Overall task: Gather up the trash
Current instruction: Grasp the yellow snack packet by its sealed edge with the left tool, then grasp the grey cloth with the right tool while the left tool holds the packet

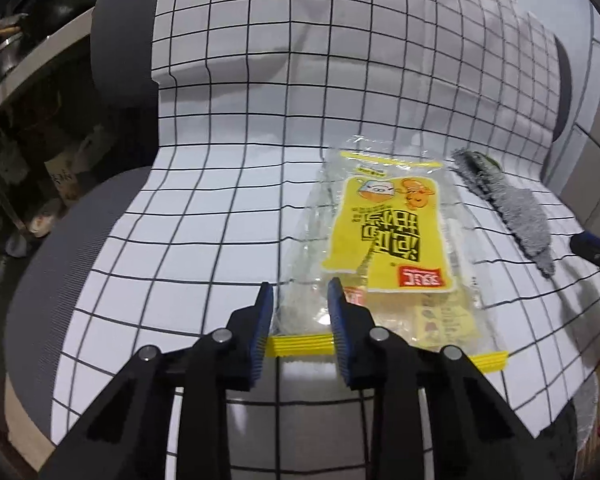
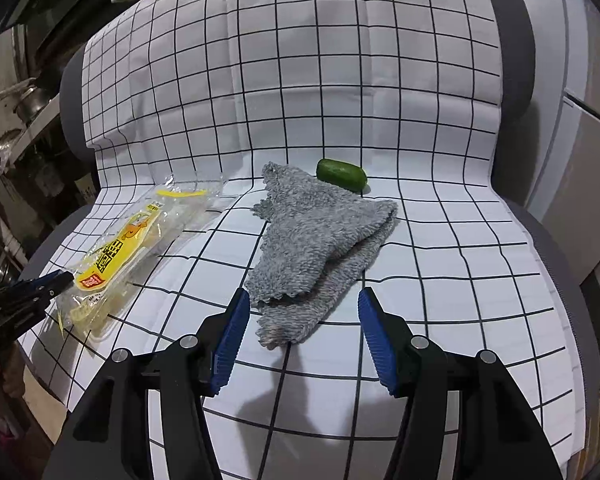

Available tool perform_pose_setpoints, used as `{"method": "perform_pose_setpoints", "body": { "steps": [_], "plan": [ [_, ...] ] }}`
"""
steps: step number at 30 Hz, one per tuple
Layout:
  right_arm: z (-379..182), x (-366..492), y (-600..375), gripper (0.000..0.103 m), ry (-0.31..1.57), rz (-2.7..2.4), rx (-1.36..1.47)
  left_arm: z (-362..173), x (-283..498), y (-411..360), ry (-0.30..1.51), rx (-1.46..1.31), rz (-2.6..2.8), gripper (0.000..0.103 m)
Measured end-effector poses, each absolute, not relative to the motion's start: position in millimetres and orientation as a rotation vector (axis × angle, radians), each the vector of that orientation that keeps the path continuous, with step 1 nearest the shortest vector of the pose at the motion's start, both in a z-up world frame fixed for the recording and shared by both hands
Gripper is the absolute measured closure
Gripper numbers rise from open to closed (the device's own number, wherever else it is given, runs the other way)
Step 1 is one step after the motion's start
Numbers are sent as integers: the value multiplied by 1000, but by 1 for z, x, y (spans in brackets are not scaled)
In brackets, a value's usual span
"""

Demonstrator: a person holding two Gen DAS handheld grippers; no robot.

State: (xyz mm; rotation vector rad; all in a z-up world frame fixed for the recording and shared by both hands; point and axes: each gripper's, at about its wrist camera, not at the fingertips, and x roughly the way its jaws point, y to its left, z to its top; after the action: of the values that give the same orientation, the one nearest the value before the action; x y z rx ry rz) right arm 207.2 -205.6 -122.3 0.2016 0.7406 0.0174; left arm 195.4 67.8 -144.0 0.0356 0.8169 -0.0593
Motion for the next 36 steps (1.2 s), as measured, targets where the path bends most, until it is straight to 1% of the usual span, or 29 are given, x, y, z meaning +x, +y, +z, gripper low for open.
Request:
{"method": "perform_pose_setpoints", "body": {
  "steps": [1, 2, 4, 5, 8, 11, 13, 18, 22, 23, 24, 25, 26, 29, 36],
  "plan": [
    [-122, 207, -206, 45, 740, 16, 202, -142, 195, 67, 811, 42, -59, 87],
    [-121, 207, -207, 45, 739, 14, 202, -137, 194, 65, 796, 42, -63, 94],
    [-121, 208, -209, 44, 738, 11, 209, -126, 189, 65, 760, 4, -87, 95],
    [-120, 208, -211, 40, 735, 8, 215, -116, 185, 65, 729, -28, -112, 96],
    [-118, 211, -215, 30, 725, 9, 230, -87, 171, 61, 643, -95, -176, 97],
    [-122, 218, -217, 29, 733, 5, 233, -69, 160, 51, 581, -121, -195, 98],
    [-128, 228, -218, 29, 750, 2, 241, -66, 161, 42, 573, -107, -143, 98],
    [-144, 255, -217, 29, 798, -17, 238, -86, 178, 33, 638, -135, -147, 98],
    [-160, 279, -217, 30, 872, -34, 229, -95, 183, 28, 668, -154, -200, 98],
    [-163, 282, -218, 39, 880, -33, 239, -95, 183, 26, 665, -152, -208, 98],
    [-161, 282, -217, 53, 869, -25, 237, -94, 181, 24, 659, -148, -218, 98],
    [-160, 282, -217, 78, 863, -9, 235, -91, 179, 22, 652, -147, -230, 98],
    [-156, 281, -216, 85, 857, 4, 232, -88, 178, 21, 645, -146, -238, 98],
    [-142, 267, -214, 88, 801, 14, 206, -78, 169, 14, 622, -143, -269, 98],
    [-85, 192, -229, 88, 622, 15, 210, -54, 142, -17, 567, -110, -363, 98]
  ]
}}
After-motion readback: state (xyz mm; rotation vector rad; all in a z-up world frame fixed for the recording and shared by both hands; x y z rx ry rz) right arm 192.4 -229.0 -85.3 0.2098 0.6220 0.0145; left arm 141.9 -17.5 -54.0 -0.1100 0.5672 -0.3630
